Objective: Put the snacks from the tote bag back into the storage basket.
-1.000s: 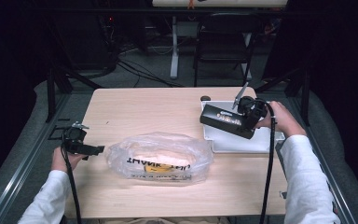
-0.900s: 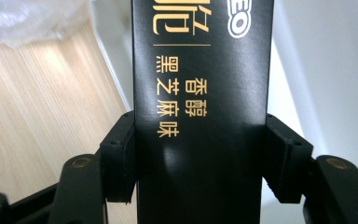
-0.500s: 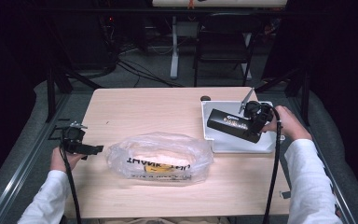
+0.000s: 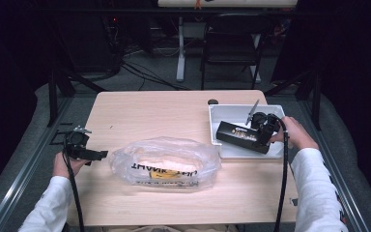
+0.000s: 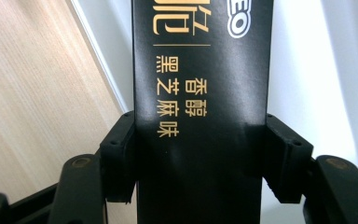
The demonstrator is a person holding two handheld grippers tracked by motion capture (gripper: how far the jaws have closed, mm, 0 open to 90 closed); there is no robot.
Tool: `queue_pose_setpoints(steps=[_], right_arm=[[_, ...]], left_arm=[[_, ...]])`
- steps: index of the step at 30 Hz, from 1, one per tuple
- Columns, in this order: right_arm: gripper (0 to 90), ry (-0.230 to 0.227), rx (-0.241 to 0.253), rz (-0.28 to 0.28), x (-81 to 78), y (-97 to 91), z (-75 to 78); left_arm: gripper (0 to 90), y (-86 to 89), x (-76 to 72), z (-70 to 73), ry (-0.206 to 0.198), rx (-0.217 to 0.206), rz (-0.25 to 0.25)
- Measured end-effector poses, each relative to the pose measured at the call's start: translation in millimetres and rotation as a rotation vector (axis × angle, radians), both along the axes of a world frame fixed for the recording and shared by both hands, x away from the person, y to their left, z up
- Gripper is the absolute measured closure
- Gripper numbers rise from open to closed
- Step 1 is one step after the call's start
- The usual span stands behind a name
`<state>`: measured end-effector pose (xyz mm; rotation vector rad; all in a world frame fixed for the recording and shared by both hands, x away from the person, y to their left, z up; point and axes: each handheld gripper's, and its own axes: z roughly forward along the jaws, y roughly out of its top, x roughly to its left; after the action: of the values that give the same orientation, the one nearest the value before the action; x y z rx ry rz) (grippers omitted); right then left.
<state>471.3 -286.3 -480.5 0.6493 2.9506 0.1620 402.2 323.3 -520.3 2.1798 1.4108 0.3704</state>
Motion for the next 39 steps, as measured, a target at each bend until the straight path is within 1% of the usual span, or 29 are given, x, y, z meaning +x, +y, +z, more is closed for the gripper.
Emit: queue_pose_setpoints(steps=[1, 2, 5, 7, 8, 9, 10, 12, 13, 14, 15, 16, 17, 18, 19, 20, 21, 23, 27, 28, 29, 30, 31, 32, 34, 35, 37, 38, 39], right_arm=[[37.8, -0.002, -0.009, 0.003, 0.3, 0.6, -1.3], [37.7, 0.009, -0.006, 0.007, 0.8, 2.0, -4.3], [37.7, 0.011, -0.026, 0.017, 2.8, 5.3, -11.2], [37.7, 0.012, -0.015, 0.015, 4.2, 6.3, -14.5], [37.7, 0.007, -0.027, 0.018, 5.2, 7.6, -14.5], [37.7, 0.013, -0.01, 0.018, 5.6, 8.0, -16.2], [37.7, 0.009, -0.018, 0.022, 6.1, 9.0, -16.6], [37.6, 0.004, -0.01, 0.027, 7.0, 11.3, -18.9], [37.6, 0.002, -0.014, 0.039, 8.0, 12.8, -19.6], [37.6, 0.009, -0.016, 0.041, 9.2, 13.5, -20.2], [37.6, 0.011, -0.013, 0.038, 9.9, 13.5, -21.3], [37.6, 0.002, -0.002, 0.024, 9.7, 13.5, -23.6], [37.6, 0.012, -0.02, 0.039, 11.4, 13.7, -22.9], [37.6, 0.01, -0.026, 0.042, 12.6, 14.0, -23.9], [37.6, 0.005, -0.01, 0.031, 12.0, 14.1, -25.8], [37.5, 0.014, -0.015, 0.041, 13.2, 14.4, -26.2], [37.6, 0.017, -0.015, 0.036, 13.7, 14.6, -27.2], [37.5, 0.017, -0.023, 0.041, 14.9, 14.6, -29.0], [37.0, 0.031, -0.009, 0.045, 15.7, 13.5, -33.3], [36.3, 0.033, -0.015, 0.038, 15.8, 13.1, -33.7], [35.6, 0.025, -0.007, 0.028, 15.3, 12.4, -34.4], [33.6, 0.027, 0.007, 0.017, 15.2, 11.7, -34.9], [29.8, 0.024, -0.006, 0.008, 15.7, 11.5, -33.3], [28.1, 0.027, 0.001, -0.002, 16.0, 10.5, -32.2], [24.5, 0.018, 0.023, -0.036, 14.7, 8.5, -28.9], [23.4, 0.022, 0.024, -0.044, 15.2, 6.7, -24.8], [22.6, 0.013, 0.071, -0.075, 13.5, 4.8, -20.2], [21.2, 0.027, 0.093, -0.085, 13.7, 4.0, -16.4], [19.8, 0.029, 0.126, -0.113, 12.8, 4.2, -12.0]], left_arm=[[0.1, 0.1, 0.2, -0.2, 0.001, 0.001, -0.002], [0.1, 0.0, 0.3, -0.4, 0.002, 0.001, -0.001], [0.1, 0.2, 0.4, -0.9, 0.008, 0.006, -0.007], [0.1, 0.7, 0.2, -0.3, 0.004, 0.001, -0.006], [0.1, 0.8, 0.2, -0.2, 0.004, 0.0, -0.005], [0.1, 1.0, 0.3, -0.4, 0.003, -0.001, -0.004], [0.1, 1.1, 0.4, -0.5, 0.004, -0.002, -0.003], [0.1, 0.8, 0.4, -0.8, 0.004, -0.004, -0.001], [0.1, 0.8, 0.4, -0.6, 0.004, 0.0, -0.004], [0.1, 0.7, 0.4, -0.6, 0.002, -0.002, -0.006], [0.1, 0.6, 0.4, -0.6, 0.001, 0.0, -0.007], [0.1, 0.6, 0.5, -0.5, 0.003, 0.003, -0.007], [0.1, 0.6, 0.5, -0.6, 0.004, 0.002, -0.007], [0.1, 0.7, 0.6, -0.7, 0.004, 0.001, -0.008], [0.1, 0.7, 0.7, -1.0, 0.005, 0.003, -0.007], [0.1, 0.5, 0.8, -1.3, 0.005, 0.002, -0.006], [0.1, 0.4, 0.8, -1.3, 0.006, 0.001, -0.007], [0.1, 0.1, 0.7, -1.1, 0.006, 0.002, -0.009], [0.1, 0.1, 0.8, -1.2, 0.008, 0.001, -0.009], [0.1, 0.0, 0.8, -1.3, 0.007, 0.001, -0.01], [0.1, 0.0, 0.8, -1.3, 0.006, 0.0, -0.01], [0.1, 0.0, 0.7, -1.2, 0.006, 0.001, -0.011], [0.1, -0.6, 0.6, -1.4, 0.005, 0.0, -0.007], [0.1, -0.5, 0.4, -1.2, 0.005, -0.003, -0.008], [0.1, -0.4, 0.2, -0.8, 0.004, -0.002, -0.008], [0.1, -0.3, 0.1, -0.5, 0.004, -0.002, -0.008], [0.1, 0.5, 0.0, 0.3, 0.002, 0.001, -0.01], [0.1, 0.9, -0.4, 0.8, -0.003, -0.008, -0.008], [0.1, 1.4, -0.6, 1.2, -0.01, -0.012, -0.008]])
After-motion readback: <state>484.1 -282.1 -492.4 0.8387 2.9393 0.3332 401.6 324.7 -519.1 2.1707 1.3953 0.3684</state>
